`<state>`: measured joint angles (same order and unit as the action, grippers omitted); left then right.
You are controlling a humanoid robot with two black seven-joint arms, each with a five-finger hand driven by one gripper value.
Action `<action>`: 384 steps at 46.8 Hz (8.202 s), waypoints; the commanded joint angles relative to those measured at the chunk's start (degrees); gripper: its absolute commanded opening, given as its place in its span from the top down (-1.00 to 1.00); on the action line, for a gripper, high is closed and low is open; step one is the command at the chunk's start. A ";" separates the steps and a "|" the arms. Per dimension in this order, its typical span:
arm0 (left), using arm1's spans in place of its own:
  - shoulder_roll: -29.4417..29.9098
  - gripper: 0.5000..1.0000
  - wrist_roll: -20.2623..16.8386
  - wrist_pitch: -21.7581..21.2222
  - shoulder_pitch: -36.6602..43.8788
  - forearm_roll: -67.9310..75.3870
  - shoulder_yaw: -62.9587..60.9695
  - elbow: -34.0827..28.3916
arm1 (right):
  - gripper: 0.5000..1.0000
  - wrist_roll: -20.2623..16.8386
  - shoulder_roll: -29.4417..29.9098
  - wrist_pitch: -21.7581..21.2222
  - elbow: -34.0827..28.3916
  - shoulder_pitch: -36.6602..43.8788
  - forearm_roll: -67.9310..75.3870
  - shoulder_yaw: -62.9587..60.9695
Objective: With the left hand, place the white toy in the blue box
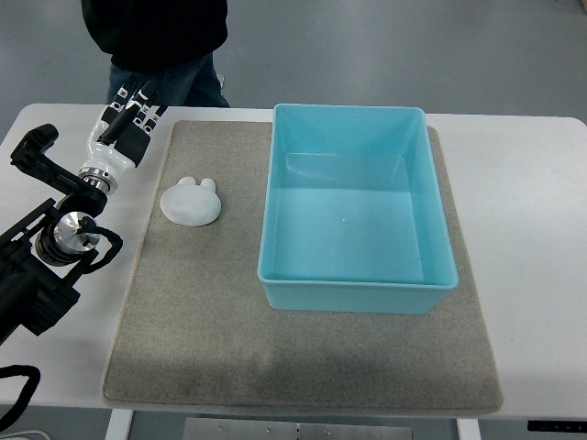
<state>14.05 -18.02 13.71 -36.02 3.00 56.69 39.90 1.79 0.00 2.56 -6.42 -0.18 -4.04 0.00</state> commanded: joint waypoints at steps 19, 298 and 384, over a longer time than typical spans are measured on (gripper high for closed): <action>0.37 -0.99 0.00 0.00 -0.01 -0.10 0.09 0.00 | -0.74 0.06 0.00 0.08 0.00 0.00 0.00 0.00; 32.36 1.00 -0.61 -14.06 -38.24 53.16 -76.21 32.17 | -0.74 0.06 0.00 -0.01 0.00 0.00 0.00 0.00; 10.82 -0.69 -0.35 -13.62 -41.94 51.67 -65.74 32.52 | -0.74 -0.03 0.00 -0.01 0.00 0.00 0.00 0.00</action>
<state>24.70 -18.36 0.09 -78.09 54.72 -9.06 72.42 1.83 0.00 2.58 -6.42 -0.18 -4.04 0.00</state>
